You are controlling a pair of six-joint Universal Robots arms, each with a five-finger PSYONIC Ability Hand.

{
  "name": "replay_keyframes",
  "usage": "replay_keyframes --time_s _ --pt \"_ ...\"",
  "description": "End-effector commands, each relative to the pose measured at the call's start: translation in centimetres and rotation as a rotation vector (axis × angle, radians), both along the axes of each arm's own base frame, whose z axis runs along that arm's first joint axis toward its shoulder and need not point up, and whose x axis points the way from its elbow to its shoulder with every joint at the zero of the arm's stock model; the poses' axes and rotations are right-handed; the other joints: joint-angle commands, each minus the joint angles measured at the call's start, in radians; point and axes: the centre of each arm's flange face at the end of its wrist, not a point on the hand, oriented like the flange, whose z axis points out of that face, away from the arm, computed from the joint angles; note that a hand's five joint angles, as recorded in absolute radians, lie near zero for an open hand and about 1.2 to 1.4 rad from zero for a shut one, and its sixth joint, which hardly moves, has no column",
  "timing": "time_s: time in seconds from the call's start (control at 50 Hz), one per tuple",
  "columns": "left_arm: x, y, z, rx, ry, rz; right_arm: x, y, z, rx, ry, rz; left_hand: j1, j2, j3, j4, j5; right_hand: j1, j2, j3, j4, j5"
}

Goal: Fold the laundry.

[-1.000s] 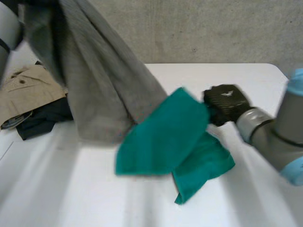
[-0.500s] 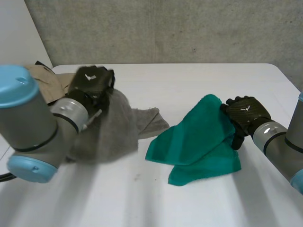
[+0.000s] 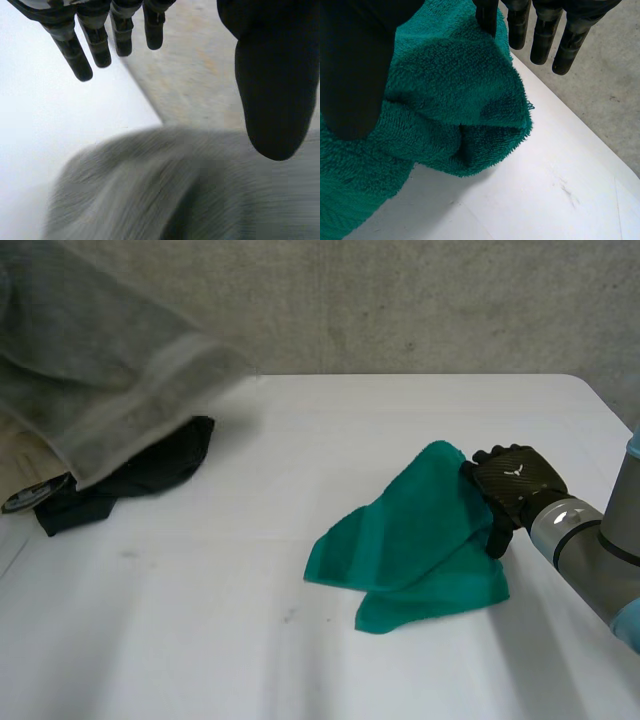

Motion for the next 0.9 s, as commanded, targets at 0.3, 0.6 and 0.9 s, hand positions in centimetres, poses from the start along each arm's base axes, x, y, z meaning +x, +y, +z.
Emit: replay_keyframes --time_s 0.3,0.6,0.9 --pt "-13.1 8.6 -16.4 0.466 -0.146 -0.416 0.0 0.2 -0.2 0.010 0.000 -0.002 -0.009 -0.029 -0.032 -0.024 -0.042 -0.026 -0.043 -0.037 -0.057 -0.062" --pt "-22.9 18.1 -22.0 0.591 -0.182 -0.779 0.0 0.3 -0.4 0.050 -0.070 -0.025 0.012 -0.008 -0.011 -0.003 -0.022 0.031 0.014 0.020 -0.001 -0.005" --pt "-26.5 21.7 -27.1 0.696 -0.201 -0.898 -0.1 0.5 -0.7 0.060 -0.070 -0.023 0.156 0.136 0.132 0.140 0.122 0.061 0.044 0.049 0.029 0.024"
